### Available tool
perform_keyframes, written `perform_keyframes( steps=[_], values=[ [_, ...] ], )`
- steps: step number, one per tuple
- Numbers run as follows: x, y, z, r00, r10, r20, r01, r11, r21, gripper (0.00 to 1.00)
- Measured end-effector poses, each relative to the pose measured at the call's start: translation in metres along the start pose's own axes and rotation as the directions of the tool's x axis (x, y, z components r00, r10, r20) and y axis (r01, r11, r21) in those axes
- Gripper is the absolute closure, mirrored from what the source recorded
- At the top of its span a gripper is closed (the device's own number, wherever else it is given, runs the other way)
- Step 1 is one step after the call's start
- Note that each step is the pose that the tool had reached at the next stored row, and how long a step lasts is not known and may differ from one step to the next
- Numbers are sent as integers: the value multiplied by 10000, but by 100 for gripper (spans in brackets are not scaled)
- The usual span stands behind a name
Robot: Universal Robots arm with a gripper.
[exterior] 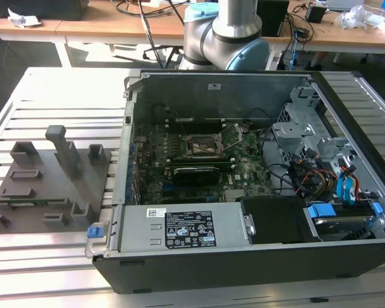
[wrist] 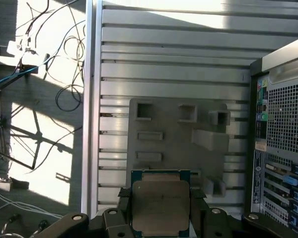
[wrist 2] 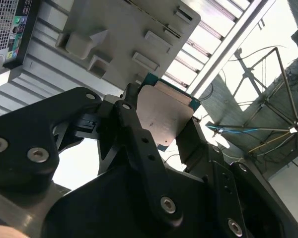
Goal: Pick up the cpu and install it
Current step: 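Pick up the cpu and move it towards the insertion slot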
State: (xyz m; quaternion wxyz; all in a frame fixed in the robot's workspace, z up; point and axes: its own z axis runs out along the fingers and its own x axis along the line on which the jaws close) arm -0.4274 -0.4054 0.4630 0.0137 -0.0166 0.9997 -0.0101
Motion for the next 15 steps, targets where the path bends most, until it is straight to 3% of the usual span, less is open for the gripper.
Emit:
perform_keyframes(
  steps=[7, 12, 15],
  values=[
    [-4, -3, -130, 10000, 0, 0, 0, 10000, 0, 45],
    [-9, -6, -315, 10000, -1, -1, 1, 10000, 0, 45],
    [-11, -8, -382, 10000, 0, -2, 0, 10000, 1, 45]
  ],
)
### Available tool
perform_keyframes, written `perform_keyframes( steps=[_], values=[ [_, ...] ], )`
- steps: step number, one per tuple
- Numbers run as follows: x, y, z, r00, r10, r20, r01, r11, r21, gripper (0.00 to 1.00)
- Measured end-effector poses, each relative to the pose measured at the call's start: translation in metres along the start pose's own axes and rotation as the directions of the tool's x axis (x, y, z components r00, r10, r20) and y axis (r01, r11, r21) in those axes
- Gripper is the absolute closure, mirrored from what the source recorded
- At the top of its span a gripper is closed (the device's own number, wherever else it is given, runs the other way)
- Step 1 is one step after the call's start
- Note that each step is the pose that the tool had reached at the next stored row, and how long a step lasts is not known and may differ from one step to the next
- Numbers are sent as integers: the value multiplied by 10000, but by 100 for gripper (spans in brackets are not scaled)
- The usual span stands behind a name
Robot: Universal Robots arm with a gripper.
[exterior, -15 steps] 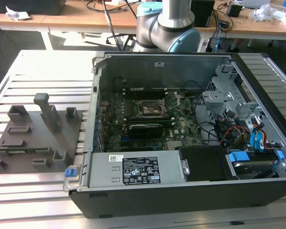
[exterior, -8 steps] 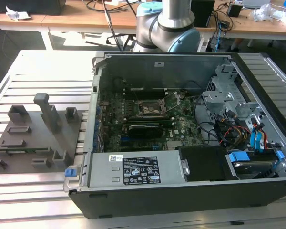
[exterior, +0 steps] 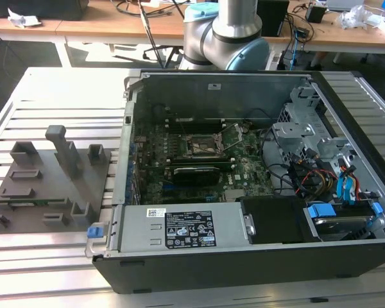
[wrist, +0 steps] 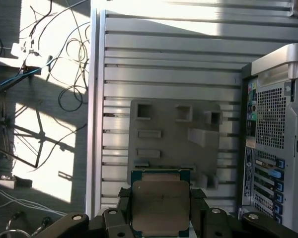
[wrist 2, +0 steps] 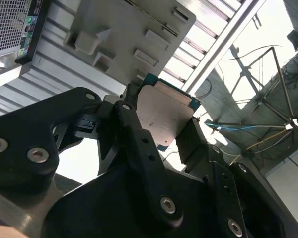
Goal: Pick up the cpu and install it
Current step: 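Pick up the cpu and move it towards the insertion slot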
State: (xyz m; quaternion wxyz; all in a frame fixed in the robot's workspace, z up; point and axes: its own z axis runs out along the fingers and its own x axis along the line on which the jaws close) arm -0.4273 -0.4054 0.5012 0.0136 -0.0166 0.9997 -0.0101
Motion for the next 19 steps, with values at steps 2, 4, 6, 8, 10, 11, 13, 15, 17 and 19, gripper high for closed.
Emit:
perform_keyframes(
  steps=[2, 4, 6, 8, 10, 11, 13, 15, 17, 19],
  values=[
    [-1, -1, -50, 10000, 0, 2, 0, 10000, -1, 45],
    [-2, -2, -85, 10000, 0, 1, 0, 10000, 0, 45],
    [-4, -3, -151, 10000, 0, 1, 0, 10000, 0, 45],
    [-5, -4, -204, 10000, 0, 1, 0, 10000, 0, 45],
    [-6, -5, -239, 10000, 0, 2, 0, 10000, 0, 45],
    [-6, -5, -252, 10000, 0, 2, 0, 10000, -1, 45],
    [-8, -6, -304, 10000, 0, 2, 0, 10000, -1, 45],
    [-9, -7, -344, 10000, 0, 1, 0, 10000, -1, 45],
    [-10, -8, -387, 10000, 0, 2, 0, 10000, -1, 45],
    [-11, -9, -421, 10000, 0, 1, 0, 10000, 0, 45]
  ],
)
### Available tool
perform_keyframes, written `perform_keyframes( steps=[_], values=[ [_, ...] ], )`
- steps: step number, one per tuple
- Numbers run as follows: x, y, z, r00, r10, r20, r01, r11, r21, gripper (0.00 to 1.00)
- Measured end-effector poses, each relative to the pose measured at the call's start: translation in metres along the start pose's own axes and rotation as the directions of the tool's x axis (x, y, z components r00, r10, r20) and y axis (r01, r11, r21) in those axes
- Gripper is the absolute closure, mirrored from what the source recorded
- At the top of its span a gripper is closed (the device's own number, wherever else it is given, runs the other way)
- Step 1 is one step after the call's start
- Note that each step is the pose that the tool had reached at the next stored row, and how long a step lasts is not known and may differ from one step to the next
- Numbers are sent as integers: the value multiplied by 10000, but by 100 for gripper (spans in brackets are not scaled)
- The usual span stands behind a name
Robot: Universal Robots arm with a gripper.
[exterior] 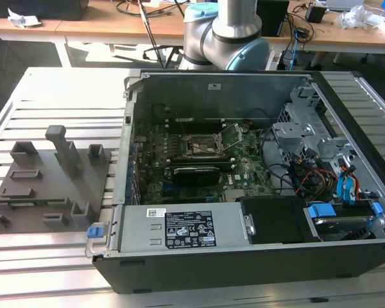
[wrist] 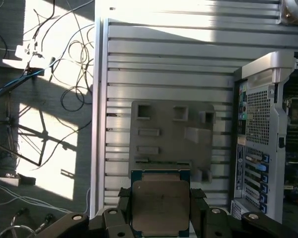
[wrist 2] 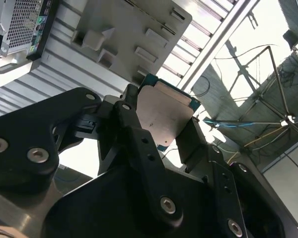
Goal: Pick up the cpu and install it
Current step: 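Pick up the cpu and move it towards the insertion slot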
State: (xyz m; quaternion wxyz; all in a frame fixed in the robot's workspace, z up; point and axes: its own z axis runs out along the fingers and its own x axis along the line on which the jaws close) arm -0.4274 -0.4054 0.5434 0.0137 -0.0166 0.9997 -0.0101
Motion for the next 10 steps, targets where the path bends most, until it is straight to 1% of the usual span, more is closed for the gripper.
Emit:
perform_keyframes(
  steps=[1, 2, 5, 7, 10],
  values=[
    [-1, 0, -12, 10000, 0, -2, 0, 10000, -4, 45],
    [1, 1, -11, 10000, 3, 2, -3, 10000, -48, 45],
    [-1, 0, -11, 10000, 1, 2, -1, 10000, -51, 45],
    [-5, -1, -7, 10000, 0, 3, 0, 10000, -79, 45],
    [-86, -3, 7, 10000, 2, 1, -2, 10000, -82, 45]
  ],
)
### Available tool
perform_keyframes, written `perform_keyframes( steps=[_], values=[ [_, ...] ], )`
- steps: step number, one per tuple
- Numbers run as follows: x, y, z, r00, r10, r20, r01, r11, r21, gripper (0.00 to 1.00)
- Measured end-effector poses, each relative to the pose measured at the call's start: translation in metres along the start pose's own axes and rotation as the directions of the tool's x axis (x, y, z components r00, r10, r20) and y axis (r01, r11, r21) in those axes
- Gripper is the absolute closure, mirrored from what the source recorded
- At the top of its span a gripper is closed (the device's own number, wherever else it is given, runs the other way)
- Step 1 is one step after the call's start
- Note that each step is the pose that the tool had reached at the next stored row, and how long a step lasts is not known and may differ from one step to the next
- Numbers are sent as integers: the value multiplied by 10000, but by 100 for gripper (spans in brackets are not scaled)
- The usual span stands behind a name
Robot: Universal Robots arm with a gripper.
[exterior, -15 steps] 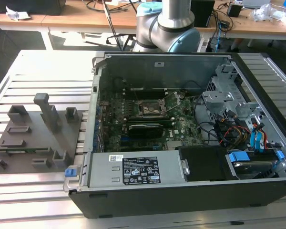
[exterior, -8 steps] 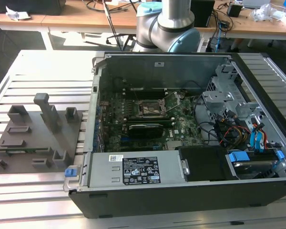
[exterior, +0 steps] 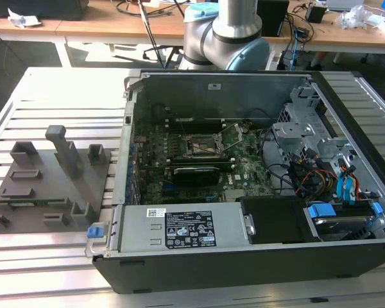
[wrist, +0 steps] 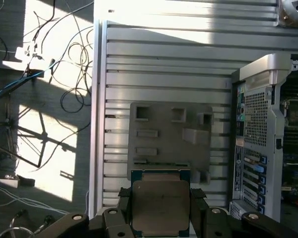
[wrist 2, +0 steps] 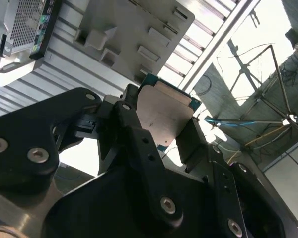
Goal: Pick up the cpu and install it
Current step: 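Pick up the cpu and move it towards the insertion slot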
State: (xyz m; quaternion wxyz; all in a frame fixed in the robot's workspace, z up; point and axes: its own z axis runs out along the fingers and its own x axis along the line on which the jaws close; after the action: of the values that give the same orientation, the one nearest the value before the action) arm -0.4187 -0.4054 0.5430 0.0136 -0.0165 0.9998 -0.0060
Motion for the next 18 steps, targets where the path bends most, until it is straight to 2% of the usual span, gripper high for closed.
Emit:
perform_keyframes(
  steps=[4, 8, 18],
  values=[
    [-186, -6, 40, 10000, -1, -18, 1, 10000, 0, 45],
    [-327, -10, 78, 10000, 0, -22, 0, 10000, 0, 45],
    [-619, -19, 163, 10000, 0, -22, 0, 10000, 0, 45]
  ],
)
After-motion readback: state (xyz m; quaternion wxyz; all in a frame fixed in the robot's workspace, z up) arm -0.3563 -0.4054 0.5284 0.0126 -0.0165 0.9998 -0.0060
